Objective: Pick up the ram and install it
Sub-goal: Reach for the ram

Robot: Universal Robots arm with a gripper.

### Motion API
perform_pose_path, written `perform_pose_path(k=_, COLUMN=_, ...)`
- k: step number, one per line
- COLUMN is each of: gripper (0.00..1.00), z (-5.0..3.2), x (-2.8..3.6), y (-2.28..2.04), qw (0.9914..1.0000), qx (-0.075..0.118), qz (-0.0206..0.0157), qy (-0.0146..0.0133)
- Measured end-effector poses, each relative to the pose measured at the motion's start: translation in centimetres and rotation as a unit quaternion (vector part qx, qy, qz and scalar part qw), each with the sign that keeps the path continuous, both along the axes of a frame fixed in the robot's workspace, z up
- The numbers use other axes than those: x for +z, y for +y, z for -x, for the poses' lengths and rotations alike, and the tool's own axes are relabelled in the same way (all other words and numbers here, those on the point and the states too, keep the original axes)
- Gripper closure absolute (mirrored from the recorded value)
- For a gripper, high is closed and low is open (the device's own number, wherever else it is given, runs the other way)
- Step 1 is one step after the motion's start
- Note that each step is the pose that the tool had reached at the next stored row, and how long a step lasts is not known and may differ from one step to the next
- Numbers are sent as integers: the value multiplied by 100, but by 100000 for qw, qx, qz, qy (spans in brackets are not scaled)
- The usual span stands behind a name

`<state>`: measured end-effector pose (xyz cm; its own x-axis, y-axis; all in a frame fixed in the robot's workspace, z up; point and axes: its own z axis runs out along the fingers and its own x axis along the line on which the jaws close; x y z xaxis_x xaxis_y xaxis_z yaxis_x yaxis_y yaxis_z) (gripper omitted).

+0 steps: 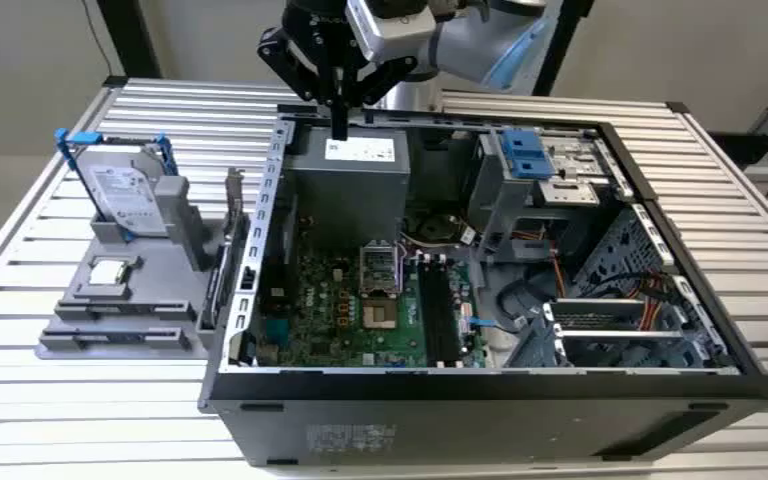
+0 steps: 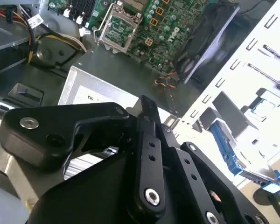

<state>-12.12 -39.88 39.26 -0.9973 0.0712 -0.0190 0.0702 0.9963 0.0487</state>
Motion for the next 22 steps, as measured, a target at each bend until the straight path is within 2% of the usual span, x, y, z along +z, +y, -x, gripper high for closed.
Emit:
perform_pose_path(k=16, gripper=100, z=2, x=8, y=0, qw=100000, qx=-1, qz=3, qy=3)
perform_pose_path(k=22, gripper=100, z=44, x=8, y=0, qw=100000, qx=2, qz=6, qy=4)
